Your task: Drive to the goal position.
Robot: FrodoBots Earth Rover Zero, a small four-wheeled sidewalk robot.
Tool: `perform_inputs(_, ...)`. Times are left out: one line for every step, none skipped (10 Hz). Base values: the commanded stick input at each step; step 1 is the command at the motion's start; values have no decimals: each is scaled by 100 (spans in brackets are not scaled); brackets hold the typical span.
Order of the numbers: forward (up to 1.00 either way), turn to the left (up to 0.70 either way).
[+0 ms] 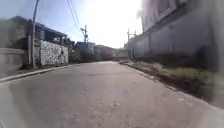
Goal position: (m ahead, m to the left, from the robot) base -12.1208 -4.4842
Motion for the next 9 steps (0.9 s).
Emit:
perform_inputs(100, 0)
perform_inputs(100, 0)
perform_inputs(100, 0)
perform_inputs(96, 0)
perform_inputs(57, 32)
perform_inputs(14, 23)
perform_inputs(3, 72)
perform_inputs(0, 92)
perform_inputs(0, 93)
